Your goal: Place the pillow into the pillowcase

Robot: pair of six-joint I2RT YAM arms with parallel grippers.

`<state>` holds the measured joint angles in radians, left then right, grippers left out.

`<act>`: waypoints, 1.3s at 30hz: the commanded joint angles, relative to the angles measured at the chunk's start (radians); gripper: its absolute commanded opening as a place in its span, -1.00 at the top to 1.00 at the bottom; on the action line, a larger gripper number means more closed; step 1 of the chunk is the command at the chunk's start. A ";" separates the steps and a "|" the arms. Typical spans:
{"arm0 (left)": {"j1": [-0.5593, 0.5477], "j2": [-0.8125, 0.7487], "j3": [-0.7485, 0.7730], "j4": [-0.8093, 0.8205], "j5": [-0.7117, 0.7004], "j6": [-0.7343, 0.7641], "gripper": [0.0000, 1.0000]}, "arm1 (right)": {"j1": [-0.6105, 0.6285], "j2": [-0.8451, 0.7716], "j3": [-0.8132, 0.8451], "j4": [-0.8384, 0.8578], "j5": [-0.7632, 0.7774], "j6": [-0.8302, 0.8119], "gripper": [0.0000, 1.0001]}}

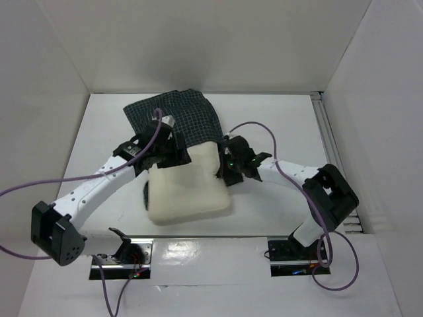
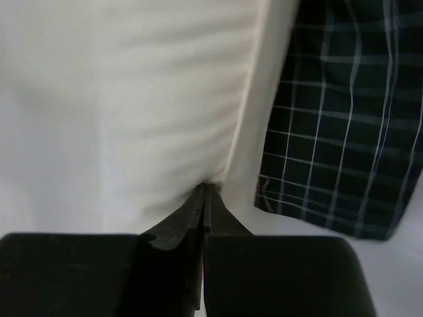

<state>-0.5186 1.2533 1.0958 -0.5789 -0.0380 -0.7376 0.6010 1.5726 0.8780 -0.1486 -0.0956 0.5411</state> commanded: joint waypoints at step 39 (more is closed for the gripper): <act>-0.103 0.385 0.346 -0.171 -0.203 0.076 1.00 | -0.011 0.109 0.124 0.142 -0.359 -0.115 1.00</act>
<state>-0.6483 1.7035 1.3651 -0.7990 -0.3008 -0.6556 0.5549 1.8164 1.0180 -0.0731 -0.3965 0.4366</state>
